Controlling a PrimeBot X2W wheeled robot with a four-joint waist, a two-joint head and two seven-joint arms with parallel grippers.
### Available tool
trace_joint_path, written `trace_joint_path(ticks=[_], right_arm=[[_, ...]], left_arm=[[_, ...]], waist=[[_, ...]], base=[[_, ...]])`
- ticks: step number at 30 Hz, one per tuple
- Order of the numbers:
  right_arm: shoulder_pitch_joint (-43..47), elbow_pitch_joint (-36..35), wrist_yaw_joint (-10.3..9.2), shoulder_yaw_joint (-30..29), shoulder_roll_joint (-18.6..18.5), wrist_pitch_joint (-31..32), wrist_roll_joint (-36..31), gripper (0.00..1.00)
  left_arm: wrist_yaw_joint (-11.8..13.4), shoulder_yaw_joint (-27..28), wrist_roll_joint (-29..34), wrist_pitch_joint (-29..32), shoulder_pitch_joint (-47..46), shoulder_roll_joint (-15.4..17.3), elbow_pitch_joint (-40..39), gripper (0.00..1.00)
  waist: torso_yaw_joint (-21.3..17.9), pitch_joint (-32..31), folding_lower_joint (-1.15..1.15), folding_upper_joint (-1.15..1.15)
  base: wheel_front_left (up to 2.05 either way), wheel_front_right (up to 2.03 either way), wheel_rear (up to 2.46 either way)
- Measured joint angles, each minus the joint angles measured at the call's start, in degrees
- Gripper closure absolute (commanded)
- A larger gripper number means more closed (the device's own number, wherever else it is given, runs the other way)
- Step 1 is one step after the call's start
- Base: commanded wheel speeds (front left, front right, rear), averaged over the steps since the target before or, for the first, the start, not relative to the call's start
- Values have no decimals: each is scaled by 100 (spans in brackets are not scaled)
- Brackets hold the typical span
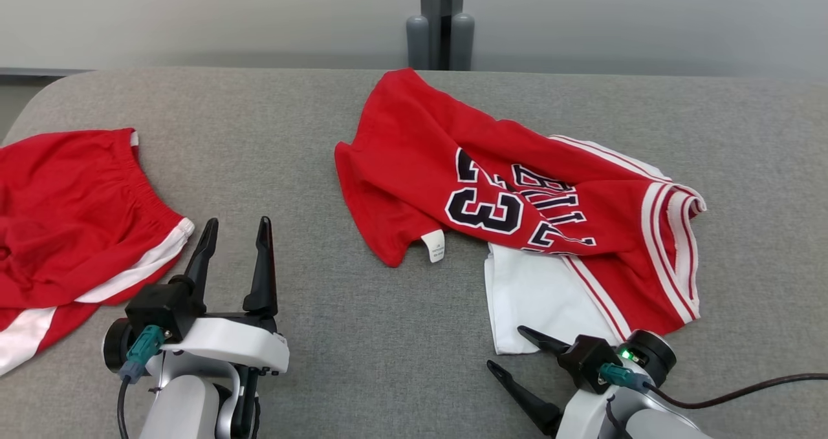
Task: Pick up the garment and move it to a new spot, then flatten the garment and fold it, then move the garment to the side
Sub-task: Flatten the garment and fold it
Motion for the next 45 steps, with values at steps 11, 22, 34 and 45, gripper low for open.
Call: trace_joint_path(ticks=[11, 22, 34, 45], right_arm=[[-99, 492, 0, -109, 180, 0, -29, 100], [70, 175, 0, -836, 122, 0, -47, 100], [336, -130, 0, -1205, 78, 0, -118, 100], [213, -183, 0, -1143, 253, 0, -116, 100]], left_arm=[[31, -59, -36, 0, -2, 3, 26, 0], [-140, -305, -216, 0, 3, 4, 285, 0], [-364, -1250, 60, 0, -407, 0, 1652, 0], [333, -1630, 969, 0, -1178, 38, 3000, 0]], waist=[[153, 27, 0, 0], [-195, -82, 0, 0], [-833, -97, 0, 0], [-1282, 89, 0, 0]], base=[[0, 0, 0], [0, 0, 0], [0, 0, 0], [0, 0, 0]])
